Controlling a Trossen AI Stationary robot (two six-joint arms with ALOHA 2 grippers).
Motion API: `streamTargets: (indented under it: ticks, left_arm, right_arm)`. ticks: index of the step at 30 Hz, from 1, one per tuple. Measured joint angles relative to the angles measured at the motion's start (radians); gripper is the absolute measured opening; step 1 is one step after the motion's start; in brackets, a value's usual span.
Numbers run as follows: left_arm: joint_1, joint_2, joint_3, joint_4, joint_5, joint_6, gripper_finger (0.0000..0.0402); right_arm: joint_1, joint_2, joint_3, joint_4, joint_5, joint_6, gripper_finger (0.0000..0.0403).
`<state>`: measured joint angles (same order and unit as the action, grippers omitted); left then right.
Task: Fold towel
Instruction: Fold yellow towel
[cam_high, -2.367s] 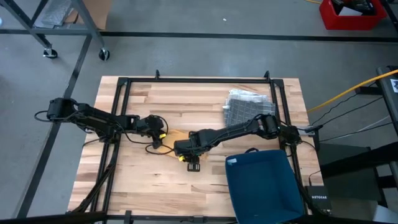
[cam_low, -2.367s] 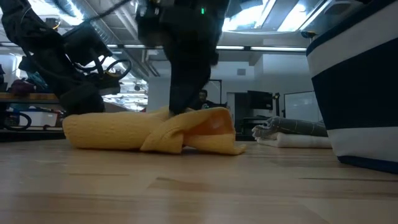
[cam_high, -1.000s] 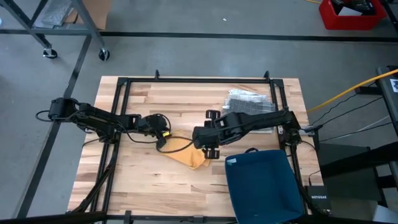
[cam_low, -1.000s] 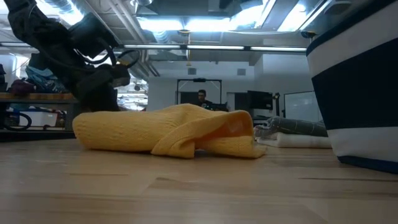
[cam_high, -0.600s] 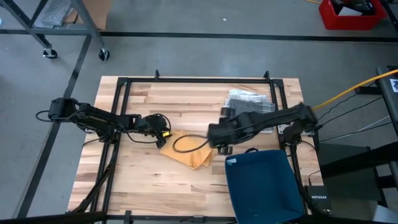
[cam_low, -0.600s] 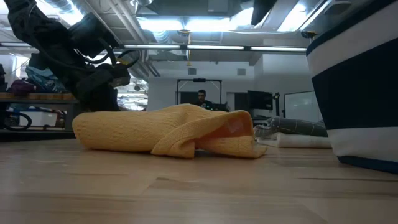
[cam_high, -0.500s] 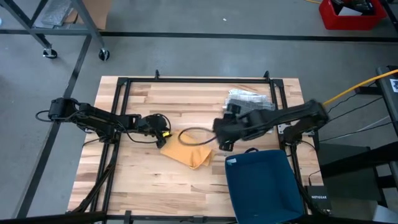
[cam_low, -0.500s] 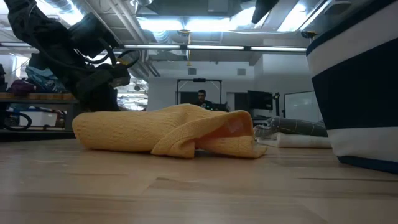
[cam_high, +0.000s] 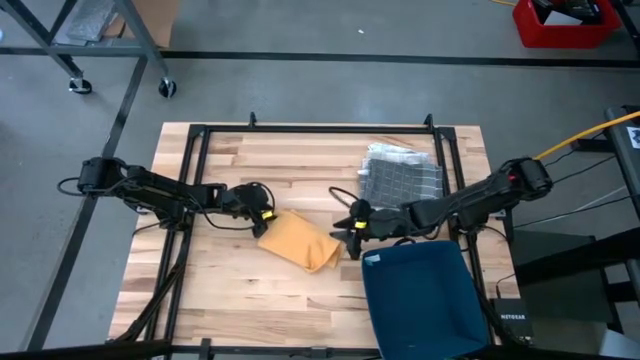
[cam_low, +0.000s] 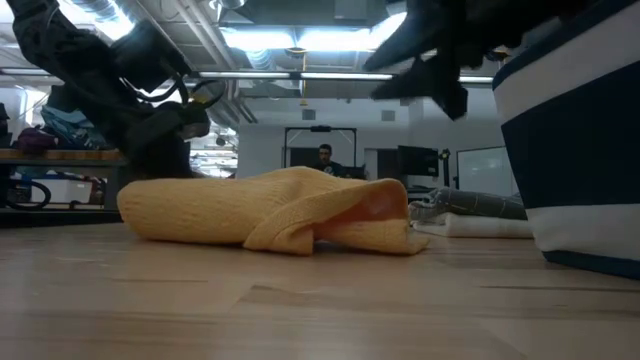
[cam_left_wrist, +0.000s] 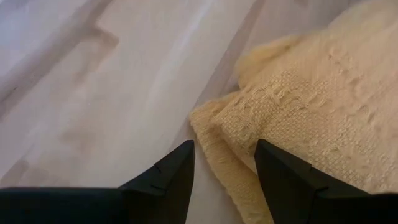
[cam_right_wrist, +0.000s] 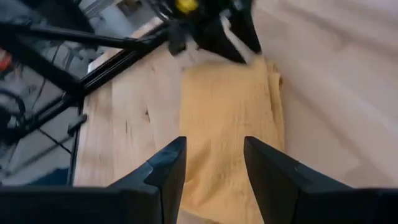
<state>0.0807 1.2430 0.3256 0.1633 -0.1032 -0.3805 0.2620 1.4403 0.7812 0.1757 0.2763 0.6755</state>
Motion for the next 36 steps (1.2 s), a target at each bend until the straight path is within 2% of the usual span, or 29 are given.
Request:
streamTargets:
  ticks: [3, 10, 16, 18, 22, 25, 32, 36]
  left_arm:
    - [0.008, 0.0, 0.0, 0.054, 0.0, -0.001, 0.0159]
    - [0.044, -0.019, 0.001, 0.169, 0.0, -0.006, 0.0159]
    - [0.053, -0.086, 0.001, 0.162, 0.008, -0.041, 0.0159]
    - [0.052, -0.112, 0.001, 0.16, 0.075, -0.077, 0.0159]
    - [0.046, -0.156, 0.001, 0.149, 0.284, -0.136, 0.0159]
    - [0.023, -0.174, 0.002, 0.095, 0.388, -0.192, 0.0159]
    - [-0.098, -0.171, 0.001, -0.079, 0.415, -0.257, 0.0159]
    - [-0.173, -0.171, 0.0, -0.089, 0.415, -0.311, 0.0159]
  right_arm:
    - [0.0, 0.05, 0.002, 0.0, 0.002, 0.125, 0.0165]
    - [0.0, 0.164, 0.003, 0.012, 0.01, 0.306, 0.0165]
    - [-0.004, 0.202, 0.003, 0.044, 0.01, 0.357, 0.0165]
    - [-0.015, 0.211, 0.003, 0.064, -0.008, 0.389, 0.0165]
    - [-0.053, 0.216, 0.003, 0.064, -0.025, 0.424, 0.0165]
    - [-0.083, 0.215, 0.003, 0.068, -0.027, 0.424, 0.0165]
    - [-0.137, 0.235, 0.072, 0.014, -0.093, 0.421, 0.0165]
    - [-0.163, 0.294, 0.15, -0.057, -0.16, 0.397, 0.0165]
